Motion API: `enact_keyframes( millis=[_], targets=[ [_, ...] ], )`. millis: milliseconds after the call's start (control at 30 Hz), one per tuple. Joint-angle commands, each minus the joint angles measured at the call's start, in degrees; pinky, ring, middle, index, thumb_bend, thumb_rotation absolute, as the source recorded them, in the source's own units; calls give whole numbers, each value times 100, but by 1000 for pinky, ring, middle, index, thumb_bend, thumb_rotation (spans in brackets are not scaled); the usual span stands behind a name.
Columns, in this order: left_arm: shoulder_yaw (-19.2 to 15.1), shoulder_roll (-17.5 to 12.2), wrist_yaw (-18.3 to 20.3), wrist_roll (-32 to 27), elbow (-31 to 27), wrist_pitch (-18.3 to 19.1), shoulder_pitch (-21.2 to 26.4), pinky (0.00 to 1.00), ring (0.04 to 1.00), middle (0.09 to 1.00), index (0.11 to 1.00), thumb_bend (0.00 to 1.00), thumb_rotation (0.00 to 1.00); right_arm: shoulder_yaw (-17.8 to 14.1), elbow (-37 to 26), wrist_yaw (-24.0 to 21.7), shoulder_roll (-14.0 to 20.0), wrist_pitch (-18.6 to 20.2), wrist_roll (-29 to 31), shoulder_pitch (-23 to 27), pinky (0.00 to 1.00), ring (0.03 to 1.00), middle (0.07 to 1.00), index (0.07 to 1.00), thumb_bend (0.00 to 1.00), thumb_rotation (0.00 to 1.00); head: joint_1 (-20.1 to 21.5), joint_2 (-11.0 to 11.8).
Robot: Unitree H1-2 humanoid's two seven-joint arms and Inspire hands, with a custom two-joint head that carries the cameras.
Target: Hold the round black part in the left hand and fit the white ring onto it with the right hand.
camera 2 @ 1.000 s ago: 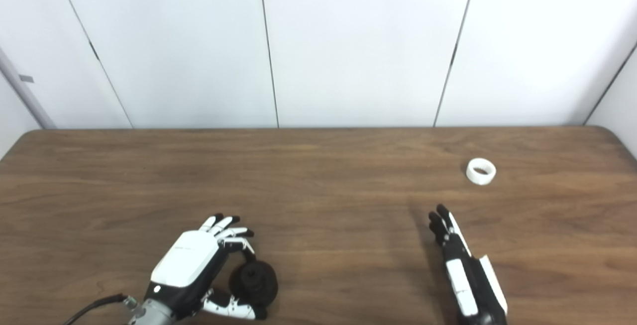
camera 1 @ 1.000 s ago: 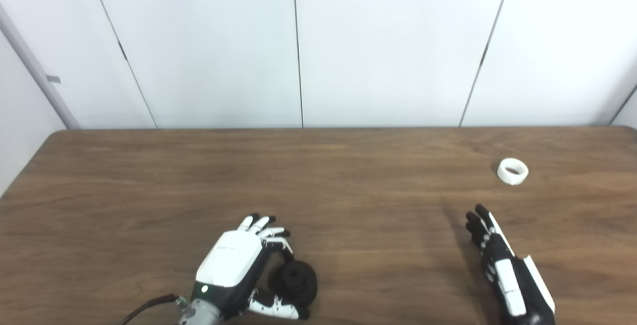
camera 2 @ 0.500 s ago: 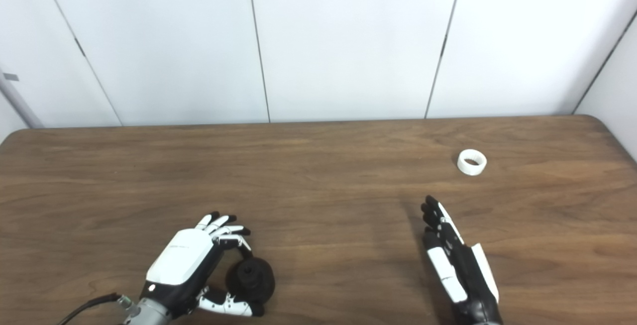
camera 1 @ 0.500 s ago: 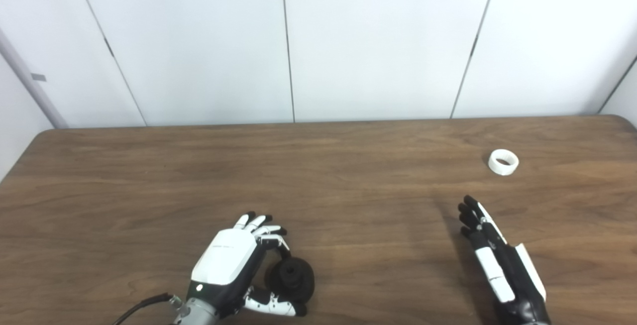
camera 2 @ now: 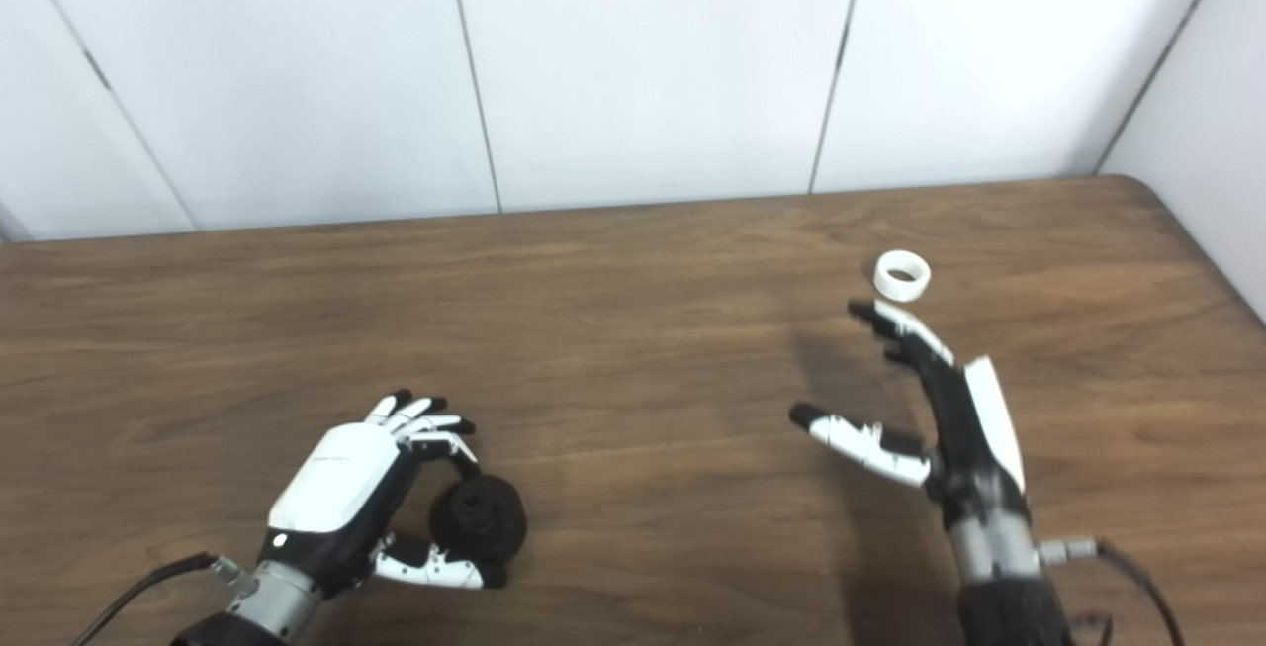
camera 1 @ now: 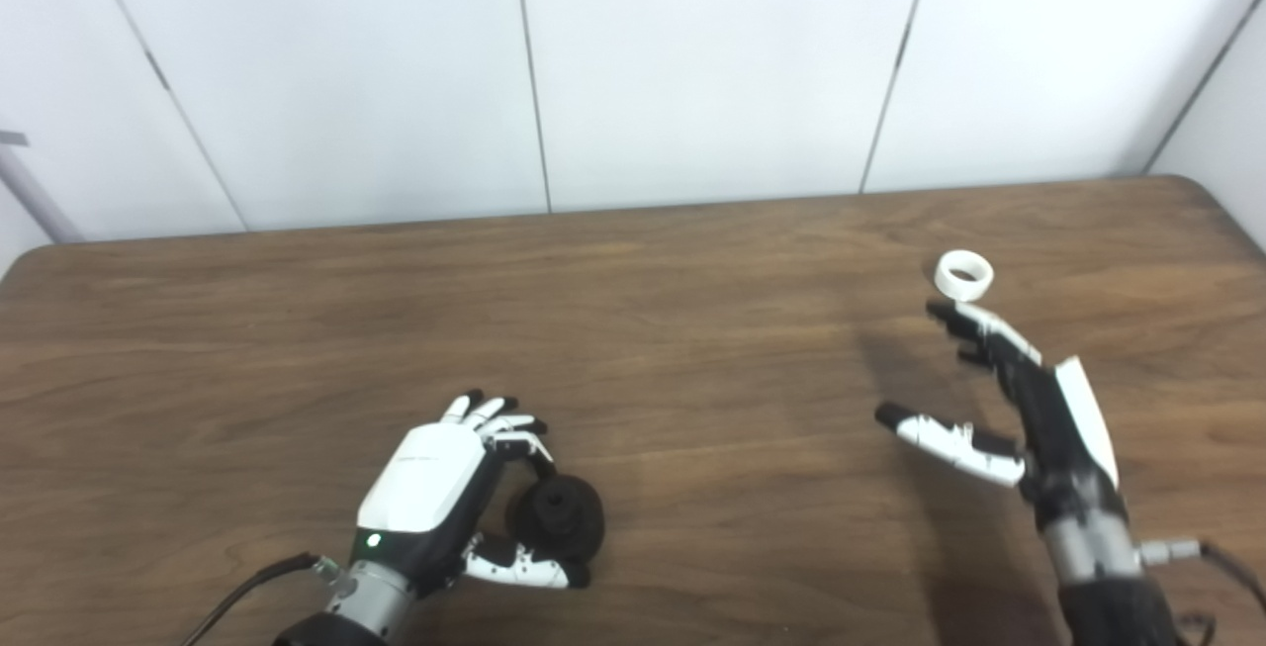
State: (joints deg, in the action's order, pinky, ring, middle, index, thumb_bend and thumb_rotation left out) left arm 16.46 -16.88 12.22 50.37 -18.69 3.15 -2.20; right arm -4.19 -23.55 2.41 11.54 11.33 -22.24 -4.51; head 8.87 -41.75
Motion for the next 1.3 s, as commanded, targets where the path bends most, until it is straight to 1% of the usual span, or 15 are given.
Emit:
enact_keyframes(
  millis=[0, 67, 133, 200, 267, 367, 433, 533, 633, 767, 933, 1133, 1267],
  targets=[
    [-66, -85, -68, -39, -38, -114, 86, 1000, 924, 813, 488, 519, 57, -81, -168, 30, 199, 55, -319, 279, 861, 866, 846, 793, 678, 284, 34, -4],
    [-83, -107, -53, -28, -22, -105, 78, 1000, 928, 816, 489, 518, 58, -85, -99, -11, 343, 200, -579, 450, 866, 872, 853, 792, 690, 303, 168, 3],
    [-103, -126, -60, -46, -6, -120, 68, 1000, 927, 816, 489, 518, 57, -92, -8, -48, 450, 278, -685, 597, 877, 883, 863, 796, 690, 306, 232, 3],
    [-131, -152, -65, -77, 6, -142, 54, 1000, 926, 815, 489, 519, 57, -83, 132, -66, 592, 298, -812, 774, 879, 901, 872, 784, 708, 232, 324, 10],
    [-159, -177, -89, -120, 34, -190, 44, 1000, 925, 815, 489, 520, 57, -37, 277, -88, 751, 275, -991, 916, 878, 905, 873, 777, 718, 206, 406, 19],
    [-215, -213, -111, -211, 82, -262, 29, 1000, 926, 814, 489, 519, 58, 3, 537, -162, 962, 348, -1163, 1156, 891, 919, 884, 772, 741, 210, 512, 29],
    [-248, -235, -127, -263, 106, -311, 21, 1000, 924, 813, 489, 519, 58, 35, 733, -196, 1059, 415, -1263, 1321, 889, 918, 881, 762, 755, 196, 572, 37],
    [-277, -275, -133, -286, 128, -352, 11, 1000, 922, 813, 488, 519, 59, 162, 976, -374, 1225, 639, -1516, 1560, 947, 933, 887, 758, 752, 202, 643, 50],
    [-294, -295, -134, -302, 138, -385, -3, 1000, 924, 813, 488, 520, 58, 276, 1236, -472, 1388, 704, -1685, 1767, 978, 946, 895, 756, 755, 222, 683, 49],
    [-297, -311, -122, -311, 160, -410, -11, 1000, 926, 814, 489, 520, 58, 339, 1745, -503, 1537, 646, -1681, 2061, 999, 963, 906, 749, 766, 217, 730, 57],
    [-307, -334, -90, -310, 145, -423, -8, 1000, 926, 815, 488, 520, 58, 366, 2362, -463, 1620, 591, -1602, 2413, 1000, 973, 917, 738, 782, 203, 796, 62],
    [-337, -377, -87, -319, 167, -448, -11, 1000, 926, 816, 489, 520, 58, 499, 2875, -575, 1699, 747, -1637, 2870, 992, 976, 926, 736, 794, 227, 876, 75],
    [-363, -419, -105, -334, 191, -492, -17, 1000, 927, 814, 489, 521, 58, 609, 3122, -746, 1768, 998, -1662, 3170, 990, 982, 935, 740, 787, 241, 911, 86]
  ],
)
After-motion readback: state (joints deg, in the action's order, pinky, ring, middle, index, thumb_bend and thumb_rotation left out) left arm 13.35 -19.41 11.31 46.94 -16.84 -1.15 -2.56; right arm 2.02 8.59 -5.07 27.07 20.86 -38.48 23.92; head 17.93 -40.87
